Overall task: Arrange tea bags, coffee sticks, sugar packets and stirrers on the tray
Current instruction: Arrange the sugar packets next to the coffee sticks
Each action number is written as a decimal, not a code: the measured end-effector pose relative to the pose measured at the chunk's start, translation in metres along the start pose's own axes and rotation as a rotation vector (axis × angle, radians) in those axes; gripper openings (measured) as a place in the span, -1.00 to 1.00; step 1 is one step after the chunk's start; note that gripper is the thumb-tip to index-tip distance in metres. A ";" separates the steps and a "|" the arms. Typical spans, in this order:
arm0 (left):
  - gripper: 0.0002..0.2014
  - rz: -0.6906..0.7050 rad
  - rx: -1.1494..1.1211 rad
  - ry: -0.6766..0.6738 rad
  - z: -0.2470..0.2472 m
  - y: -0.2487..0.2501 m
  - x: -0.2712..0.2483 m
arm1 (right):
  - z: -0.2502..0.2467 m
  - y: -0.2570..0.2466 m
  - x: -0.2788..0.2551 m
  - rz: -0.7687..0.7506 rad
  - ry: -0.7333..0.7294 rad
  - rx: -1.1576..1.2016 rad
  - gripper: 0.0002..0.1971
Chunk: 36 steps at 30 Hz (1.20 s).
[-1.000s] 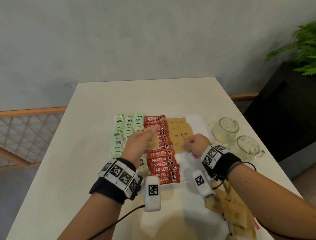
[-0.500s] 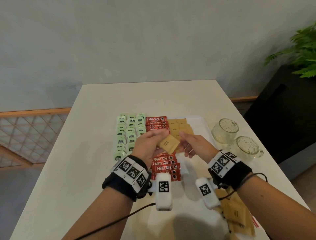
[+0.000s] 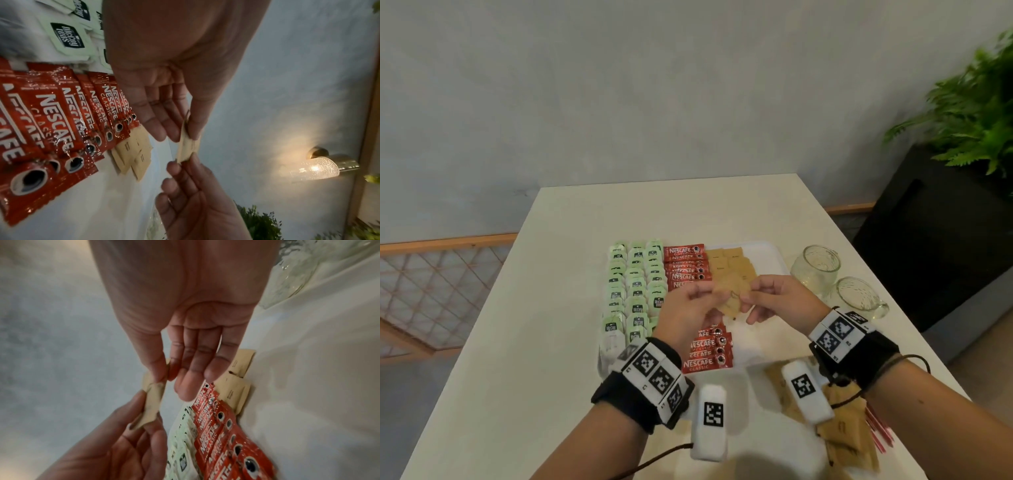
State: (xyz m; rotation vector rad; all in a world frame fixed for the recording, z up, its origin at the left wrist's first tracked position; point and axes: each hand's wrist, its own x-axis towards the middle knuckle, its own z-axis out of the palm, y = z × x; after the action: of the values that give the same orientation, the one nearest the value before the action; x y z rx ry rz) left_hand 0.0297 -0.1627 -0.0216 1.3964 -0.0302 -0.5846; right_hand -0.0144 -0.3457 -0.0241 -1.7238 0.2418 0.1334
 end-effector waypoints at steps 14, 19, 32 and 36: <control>-0.88 0.050 0.076 0.109 -0.018 0.010 0.012 | -0.050 0.000 0.049 0.079 0.338 -0.172 -0.94; -0.87 0.030 0.062 0.120 -0.027 0.008 0.016 | -0.043 0.036 0.060 0.232 0.322 -0.428 -0.88; -0.86 -0.033 0.058 0.076 -0.030 0.003 0.029 | -0.035 0.052 0.073 0.288 0.311 -0.513 -0.83; -0.87 -0.045 0.078 0.076 -0.029 0.002 0.031 | -0.033 0.053 0.076 0.306 0.342 -0.495 -0.89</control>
State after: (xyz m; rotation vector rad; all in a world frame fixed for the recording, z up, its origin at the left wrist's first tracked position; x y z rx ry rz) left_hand 0.0675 -0.1480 -0.0349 1.4975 0.0403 -0.5723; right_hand 0.0452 -0.3927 -0.0861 -2.1894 0.7789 0.1283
